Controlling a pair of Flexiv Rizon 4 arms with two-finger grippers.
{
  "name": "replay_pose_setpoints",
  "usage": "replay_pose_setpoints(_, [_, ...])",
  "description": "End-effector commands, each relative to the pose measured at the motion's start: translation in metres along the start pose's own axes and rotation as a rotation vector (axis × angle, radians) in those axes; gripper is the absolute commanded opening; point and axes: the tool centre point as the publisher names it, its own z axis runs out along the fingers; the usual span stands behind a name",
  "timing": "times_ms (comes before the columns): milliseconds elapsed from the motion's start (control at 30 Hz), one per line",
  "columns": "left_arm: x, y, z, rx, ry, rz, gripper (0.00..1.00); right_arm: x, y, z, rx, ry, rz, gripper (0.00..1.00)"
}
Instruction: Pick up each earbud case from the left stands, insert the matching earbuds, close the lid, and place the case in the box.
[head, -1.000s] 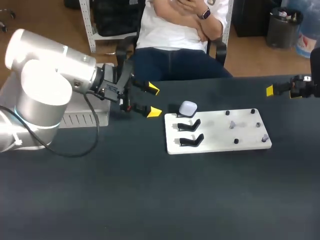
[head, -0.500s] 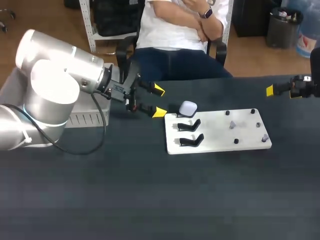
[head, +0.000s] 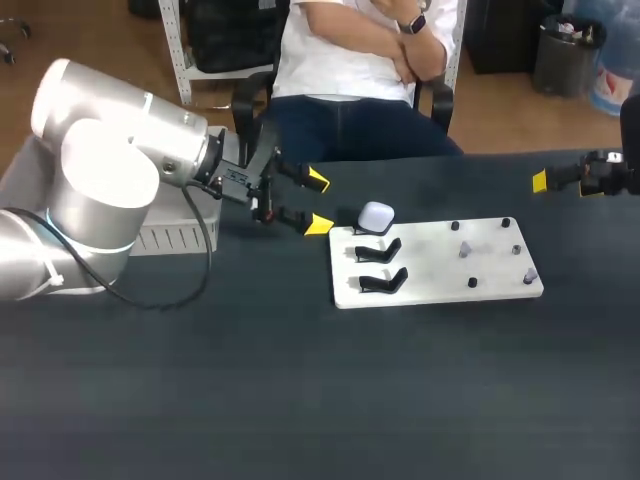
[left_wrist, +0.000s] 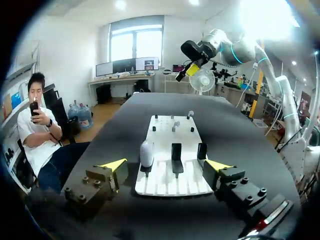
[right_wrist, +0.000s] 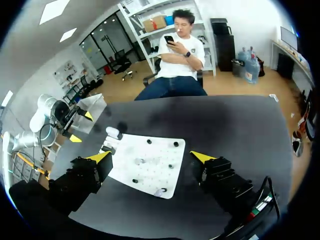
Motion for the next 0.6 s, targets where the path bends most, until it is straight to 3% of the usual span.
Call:
replay_pose_setpoints(33, [0.003,0.004,0.005,0.017,-0.02,-0.003,1.0,0.0,0.0,0.0,0.003,0.0,0.0,1.0])
replay_pose_setpoints(233, [0.006,0.013,0.015,0.035,-0.072,-0.01,1.0,0.0,0.0,0.0,0.003,0.0,0.0,1.0])
replay_pose_setpoints(600, [0.004,0.022,0.038,0.018,-0.065,-0.049,1.0,0.0,0.0,0.0,0.003,0.0,0.0,1.0])
